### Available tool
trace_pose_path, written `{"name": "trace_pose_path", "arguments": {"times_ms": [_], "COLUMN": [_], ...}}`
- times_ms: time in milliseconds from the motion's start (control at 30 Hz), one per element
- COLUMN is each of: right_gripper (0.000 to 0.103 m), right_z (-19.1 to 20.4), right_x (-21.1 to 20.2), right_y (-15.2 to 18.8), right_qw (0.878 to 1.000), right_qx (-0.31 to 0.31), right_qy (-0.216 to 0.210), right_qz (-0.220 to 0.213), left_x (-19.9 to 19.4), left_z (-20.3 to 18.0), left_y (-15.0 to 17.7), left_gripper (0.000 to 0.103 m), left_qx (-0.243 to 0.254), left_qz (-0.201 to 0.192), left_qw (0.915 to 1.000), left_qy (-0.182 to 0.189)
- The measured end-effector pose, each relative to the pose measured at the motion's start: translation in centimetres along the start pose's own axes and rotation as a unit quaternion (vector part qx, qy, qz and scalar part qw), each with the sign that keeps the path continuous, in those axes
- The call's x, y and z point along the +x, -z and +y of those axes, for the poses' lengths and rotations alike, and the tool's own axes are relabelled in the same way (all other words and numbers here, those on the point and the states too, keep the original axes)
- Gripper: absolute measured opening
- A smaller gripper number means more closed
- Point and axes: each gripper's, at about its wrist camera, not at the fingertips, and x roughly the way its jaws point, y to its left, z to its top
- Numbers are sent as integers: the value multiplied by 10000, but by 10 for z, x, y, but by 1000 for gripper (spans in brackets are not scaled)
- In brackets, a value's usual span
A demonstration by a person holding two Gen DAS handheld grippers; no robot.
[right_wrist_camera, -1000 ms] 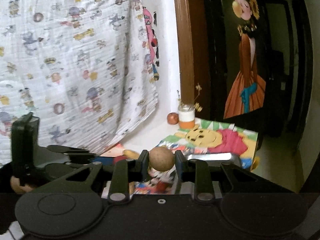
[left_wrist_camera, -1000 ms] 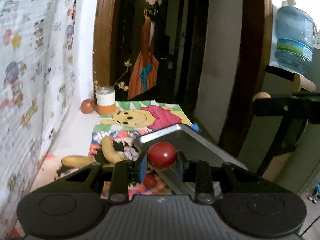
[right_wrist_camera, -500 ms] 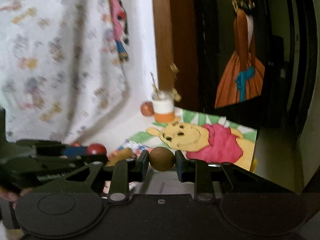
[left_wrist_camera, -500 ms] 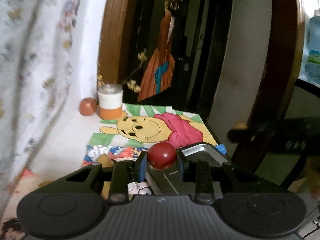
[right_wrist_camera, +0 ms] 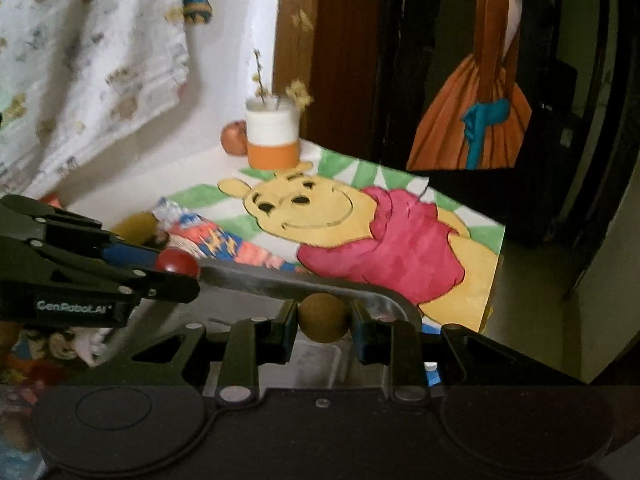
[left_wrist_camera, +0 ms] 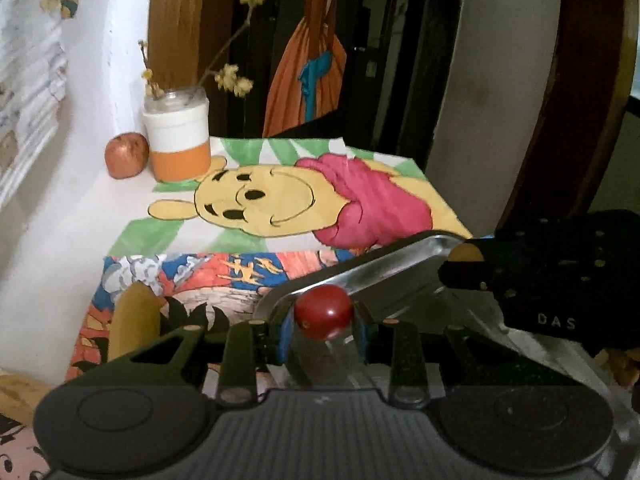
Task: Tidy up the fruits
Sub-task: 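Carry the tomato into the tray with the left tool while the right tool drops the tan fruit there, then open both tools and lift them away from the tray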
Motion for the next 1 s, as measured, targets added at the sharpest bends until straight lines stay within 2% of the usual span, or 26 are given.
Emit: {"name": "trace_pose_path", "arguments": {"times_ms": [167,400,533,667,767,833,900,1000], "right_gripper": [30,32,36,47,57,65,76,84], "right_z": [-3,-4,-4,-6,-8,-7,-5,2], "right_x": [17,19,13,1,-15,-30,-48,-76], "right_y": [7,8,7,7,7,7,7,6], "right_qw": [9998,9998,9999,9999,9996,9992,9984,9962], "right_qx": [-19,20,4,84,214,303,403,591], "right_qy": [21,2,47,115,180,230,265,332], "right_qz": [203,176,129,69,-19,-133,-309,-542], "left_x": [11,13,9,-2,-16,-30,-47,-73], "left_z": [1,1,2,5,6,6,6,5], "left_y": [1,-1,-1,-2,-4,-5,-5,-3], "left_gripper": [34,34,39,62,63,69,83,90], "left_qx": [44,19,-52,-272,-436,-544,-665,-768], "left_qz": [192,200,185,76,-24,-123,-281,-464], "left_qw": [9998,9998,9998,9996,9990,9984,9973,9957], "left_qy": [-49,-27,-47,-85,-104,-128,-158,-238]}}
